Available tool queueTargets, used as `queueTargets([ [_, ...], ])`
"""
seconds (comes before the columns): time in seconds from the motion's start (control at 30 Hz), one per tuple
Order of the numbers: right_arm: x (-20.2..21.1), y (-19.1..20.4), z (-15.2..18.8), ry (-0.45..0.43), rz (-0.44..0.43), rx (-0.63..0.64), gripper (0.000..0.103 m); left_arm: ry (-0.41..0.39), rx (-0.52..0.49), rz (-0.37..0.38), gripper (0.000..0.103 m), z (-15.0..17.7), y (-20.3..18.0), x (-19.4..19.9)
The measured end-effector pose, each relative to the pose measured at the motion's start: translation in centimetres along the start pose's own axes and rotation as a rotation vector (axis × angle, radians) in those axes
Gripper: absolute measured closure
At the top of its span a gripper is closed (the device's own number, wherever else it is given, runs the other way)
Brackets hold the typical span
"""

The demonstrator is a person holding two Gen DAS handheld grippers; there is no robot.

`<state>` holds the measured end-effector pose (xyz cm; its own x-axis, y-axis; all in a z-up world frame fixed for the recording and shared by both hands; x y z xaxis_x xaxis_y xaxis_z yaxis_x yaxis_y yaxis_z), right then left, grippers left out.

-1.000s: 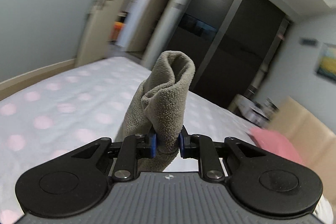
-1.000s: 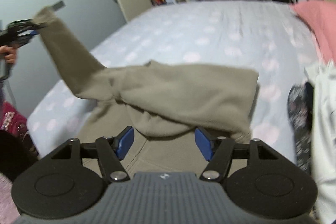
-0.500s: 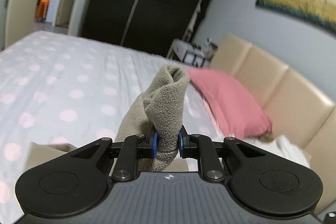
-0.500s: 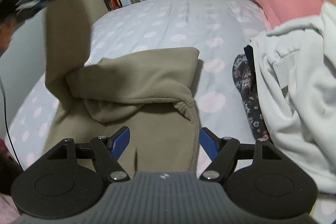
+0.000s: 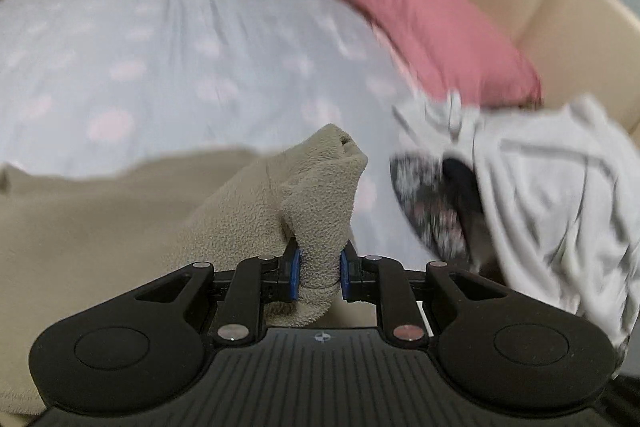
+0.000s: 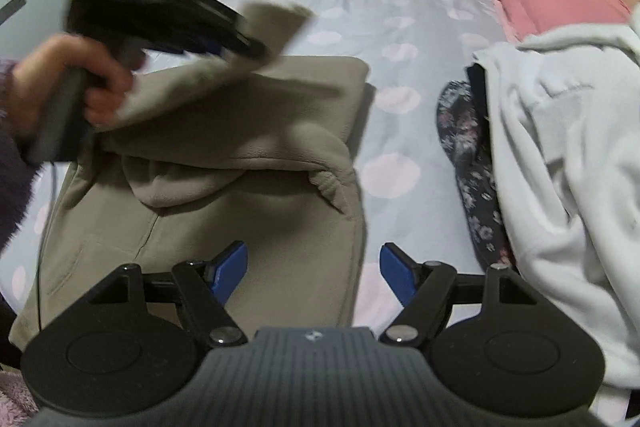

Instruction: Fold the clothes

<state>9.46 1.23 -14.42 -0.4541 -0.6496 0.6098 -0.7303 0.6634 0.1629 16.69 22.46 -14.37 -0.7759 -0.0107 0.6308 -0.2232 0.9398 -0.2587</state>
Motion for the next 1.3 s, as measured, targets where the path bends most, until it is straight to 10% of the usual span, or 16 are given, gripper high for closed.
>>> queueTargets([
  [0.3,-2.0,0.6,-0.5,0.027,-0.006,0.009,0.027,0.096,0.065,0.122,0.060,1.5,0.2,0.2],
  [0.57,-1.5,-0.9,-0.9,0.006,0.019,0.010,0.028,-0.020,0.037,0.210,0.053,0.7,2.0,8.3],
  [0.93,0.3,-2.0,-1.2,-0.057,0.009,-0.064,0.027,-0.146,-0.034,-0.110,0.052,1.9,14.8,19.1],
  [1.3,-2.8,-0.5,-3.9,-0.084,0.036,-0.192,0.027,-0.154,0.006,-0.321,0.052,4.6,23.2,19.8],
])
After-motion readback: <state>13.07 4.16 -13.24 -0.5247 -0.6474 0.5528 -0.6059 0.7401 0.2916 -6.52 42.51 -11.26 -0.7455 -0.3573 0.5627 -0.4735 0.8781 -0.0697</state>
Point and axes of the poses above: each gripper's, at about its wrist camera, not at the fingertips, and x roughly against the way its jaws point, y to its left, z to its underside, the point moved 7 cm from there along -x, roughly the way its jaws point, and after that the axes turned 14 degrees about -y, right-handed, at the moved point
